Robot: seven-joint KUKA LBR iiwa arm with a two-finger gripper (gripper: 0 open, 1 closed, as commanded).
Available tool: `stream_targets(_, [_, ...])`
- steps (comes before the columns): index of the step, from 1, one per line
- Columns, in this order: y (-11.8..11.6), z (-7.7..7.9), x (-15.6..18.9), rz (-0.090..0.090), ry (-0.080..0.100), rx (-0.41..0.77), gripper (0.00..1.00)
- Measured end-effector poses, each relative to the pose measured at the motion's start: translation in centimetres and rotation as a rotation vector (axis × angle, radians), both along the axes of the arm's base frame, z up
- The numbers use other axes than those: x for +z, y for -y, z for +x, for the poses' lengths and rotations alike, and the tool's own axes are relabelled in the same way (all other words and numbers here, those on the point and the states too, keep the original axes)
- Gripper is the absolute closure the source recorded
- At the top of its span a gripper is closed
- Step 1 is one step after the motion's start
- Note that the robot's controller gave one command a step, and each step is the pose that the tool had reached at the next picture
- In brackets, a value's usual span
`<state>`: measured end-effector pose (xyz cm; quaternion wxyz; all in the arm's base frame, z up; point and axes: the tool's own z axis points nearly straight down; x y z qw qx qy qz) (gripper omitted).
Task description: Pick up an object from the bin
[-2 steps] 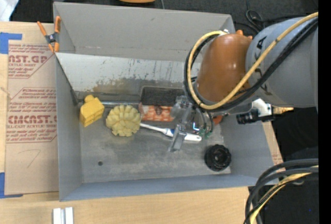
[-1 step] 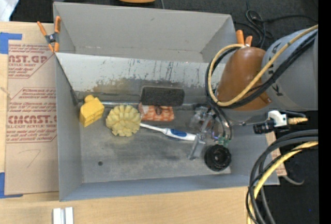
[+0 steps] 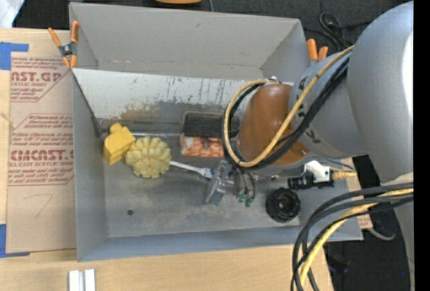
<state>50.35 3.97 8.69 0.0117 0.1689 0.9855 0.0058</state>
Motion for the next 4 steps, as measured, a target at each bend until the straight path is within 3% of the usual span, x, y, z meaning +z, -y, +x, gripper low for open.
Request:
stream_targets(1, [0.0, 0.0, 0.0, 0.000, -0.001, 0.000, 1.00])
stream_targets(2, [-0.7, 0.1, 3.4, 0.001, 0.002, 0.007, 1.00])
stream_targets(3, [-1.2, -0.7, 2.1, 0.000, -0.006, -0.002, 1.00])
stream_targets(4, [0.4, -0.2, 3.1, -0.001, 0.001, 0.010, 1.00])
